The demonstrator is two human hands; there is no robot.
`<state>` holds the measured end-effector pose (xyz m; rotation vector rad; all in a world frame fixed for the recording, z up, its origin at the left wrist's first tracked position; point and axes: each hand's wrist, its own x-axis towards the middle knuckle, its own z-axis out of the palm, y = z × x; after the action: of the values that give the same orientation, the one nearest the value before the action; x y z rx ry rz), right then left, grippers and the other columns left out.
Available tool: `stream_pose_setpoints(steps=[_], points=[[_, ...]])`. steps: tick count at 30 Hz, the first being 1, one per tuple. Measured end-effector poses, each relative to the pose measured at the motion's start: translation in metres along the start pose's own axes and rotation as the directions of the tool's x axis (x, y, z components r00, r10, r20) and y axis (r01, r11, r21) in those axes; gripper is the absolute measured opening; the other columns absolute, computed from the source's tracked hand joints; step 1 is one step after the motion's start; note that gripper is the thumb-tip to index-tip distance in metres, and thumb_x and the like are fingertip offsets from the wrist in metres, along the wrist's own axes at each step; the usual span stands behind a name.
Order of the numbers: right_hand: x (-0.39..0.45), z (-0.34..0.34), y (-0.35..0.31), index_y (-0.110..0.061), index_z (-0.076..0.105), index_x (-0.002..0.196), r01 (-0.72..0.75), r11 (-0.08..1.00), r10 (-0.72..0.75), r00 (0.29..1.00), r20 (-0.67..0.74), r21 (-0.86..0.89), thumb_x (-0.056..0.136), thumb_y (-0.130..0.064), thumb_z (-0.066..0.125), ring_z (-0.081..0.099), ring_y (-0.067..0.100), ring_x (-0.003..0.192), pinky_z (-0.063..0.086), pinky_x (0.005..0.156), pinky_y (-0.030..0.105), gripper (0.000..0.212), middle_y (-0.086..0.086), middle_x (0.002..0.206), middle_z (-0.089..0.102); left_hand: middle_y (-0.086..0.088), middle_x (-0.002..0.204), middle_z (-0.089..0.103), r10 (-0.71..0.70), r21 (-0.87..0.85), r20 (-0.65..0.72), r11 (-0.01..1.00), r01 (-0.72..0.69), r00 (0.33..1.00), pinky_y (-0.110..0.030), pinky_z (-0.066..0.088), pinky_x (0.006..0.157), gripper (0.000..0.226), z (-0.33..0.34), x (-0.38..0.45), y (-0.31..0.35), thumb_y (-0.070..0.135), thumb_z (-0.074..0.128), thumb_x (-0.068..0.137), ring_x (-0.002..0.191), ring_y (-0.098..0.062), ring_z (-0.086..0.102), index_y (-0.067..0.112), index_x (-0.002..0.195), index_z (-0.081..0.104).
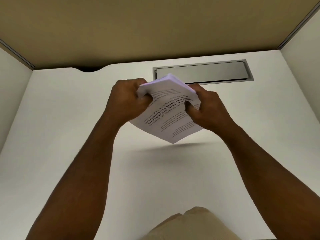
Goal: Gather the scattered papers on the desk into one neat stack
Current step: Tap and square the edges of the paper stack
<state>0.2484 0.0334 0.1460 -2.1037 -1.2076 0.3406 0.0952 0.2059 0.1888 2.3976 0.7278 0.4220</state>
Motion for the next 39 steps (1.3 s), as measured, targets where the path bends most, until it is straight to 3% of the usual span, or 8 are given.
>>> stream_pose_setpoints(steps=[2, 5, 8, 12, 18, 25, 33, 39], points=[[0.001, 0.0, -0.002, -0.019, 0.059, 0.122, -0.038, 0.995, 0.041, 0.999, -0.031, 0.09, 0.093, -0.019, 0.054, 0.062, 0.021, 0.088, 0.055, 0.076, 0.033, 0.03, 0.004, 0.106, 0.07, 0.011, 0.064, 0.056, 0.015, 0.05, -0.026, 0.999, -0.014, 1.0, -0.028, 0.042, 0.06, 0.005, -0.004, 0.003, 0.008, 0.028, 0.058, 0.074, 0.066, -0.02, 0.055, 0.031, 0.07, 0.056], [0.002, -0.005, -0.001, -0.018, 0.062, 0.119, -0.06, 0.984, 0.07, 0.996, -0.056, 0.17, 0.095, -0.016, 0.054, 0.059, 0.014, 0.086, 0.047, 0.071, 0.011, 0.025, -0.004, 0.1, 0.066, -0.001, 0.128, 0.057, 0.108, 0.15, -0.302, 0.987, -0.065, 0.947, -0.047, 0.04, 0.103, 0.07, 0.001, -0.002, 0.005, 0.024, 0.059, 0.067, 0.12, -0.025, 0.05, 0.012, 0.135, 0.047], [0.002, -0.009, -0.001, -0.018, 0.061, 0.118, -0.132, 0.933, 0.16, 0.985, -0.058, 0.334, 0.095, -0.015, 0.056, 0.06, 0.015, 0.092, 0.049, 0.08, 0.019, 0.024, -0.007, 0.105, 0.064, -0.012, 0.152, 0.026, -0.046, -0.091, -0.644, 0.996, -0.017, 0.764, -0.046, 0.028, 0.117, 0.092, 0.019, -0.018, -0.008, 0.005, 0.059, 0.062, 0.141, -0.022, 0.031, 0.004, 0.146, 0.021], [0.0, -0.009, 0.001, -0.03, 0.06, 0.104, -0.196, 0.808, 0.243, 0.97, -0.013, 0.556, 0.094, -0.011, 0.057, 0.064, 0.024, 0.102, 0.053, 0.088, 0.037, 0.021, -0.006, 0.106, 0.067, -0.005, 0.134, 0.054, -0.51, -0.764, -0.219, 0.619, 0.179, 0.832, -0.038, 0.053, 0.093, 0.077, 0.041, -0.025, -0.015, 0.001, 0.057, 0.07, 0.112, -0.013, 0.055, 0.017, 0.141, 0.032], [-0.003, 0.021, 0.022, -0.032, 0.062, 0.101, -0.302, 0.685, 0.371, 0.928, 0.04, 0.663, 0.093, -0.008, 0.059, 0.067, 0.022, 0.103, 0.054, 0.093, 0.044, 0.025, -0.006, 0.106, 0.07, 0.005, 0.092, 0.068, -0.556, -0.741, -0.147, 0.61, 0.282, 0.818, -0.024, 0.054, 0.067, 0.024, 0.067, -0.028, -0.023, 0.003, 0.055, 0.086, 0.083, -0.013, 0.066, 0.022, 0.097, 0.062], [-0.009, 0.061, 0.045, -0.016, 0.06, 0.12, -0.444, 0.543, 0.528, 0.84, 0.121, 0.713, 0.089, -0.001, 0.055, 0.062, 0.027, 0.111, 0.049, 0.099, 0.048, 0.034, 0.004, 0.117, 0.067, 0.006, 0.094, 0.066, -0.569, -0.709, -0.07, 0.606, 0.361, 0.819, -0.027, 0.051, 0.075, 0.024, 0.098, -0.034, -0.042, 0.002, 0.054, 0.091, 0.089, -0.014, 0.063, 0.021, 0.104, 0.06], [-0.008, 0.055, 0.042, -0.025, 0.065, 0.103, -0.386, 0.518, 0.507, 0.857, 0.089, 0.763, 0.073, -0.011, 0.056, 0.062, 0.029, 0.108, 0.051, 0.094, 0.044, 0.035, 0.004, 0.111, 0.069, 0.01, 0.093, 0.067, -0.507, -0.732, -0.121, 0.627, 0.268, 0.854, -0.02, 0.056, 0.072, 0.032, 0.092, -0.039, -0.04, 0.005, 0.055, 0.087, 0.09, -0.014, 0.065, 0.036, 0.095, 0.06], [-0.012, 0.069, 0.05, -0.02, 0.063, 0.113, -0.448, 0.538, 0.538, 0.834, 0.118, 0.713, 0.078, -0.006, 0.055, 0.062, 0.028, 0.109, 0.049, 0.099, 0.051, 0.038, 0.003, 0.112, 0.069, 0.011, 0.095, 0.065, -0.55, -0.723, -0.04, 0.592, 0.356, 0.834, -0.019, 0.05, 0.074, 0.031, 0.103, -0.045, -0.046, -0.003, 0.054, 0.09, 0.09, -0.008, 0.063, 0.024, 0.104, 0.06]])
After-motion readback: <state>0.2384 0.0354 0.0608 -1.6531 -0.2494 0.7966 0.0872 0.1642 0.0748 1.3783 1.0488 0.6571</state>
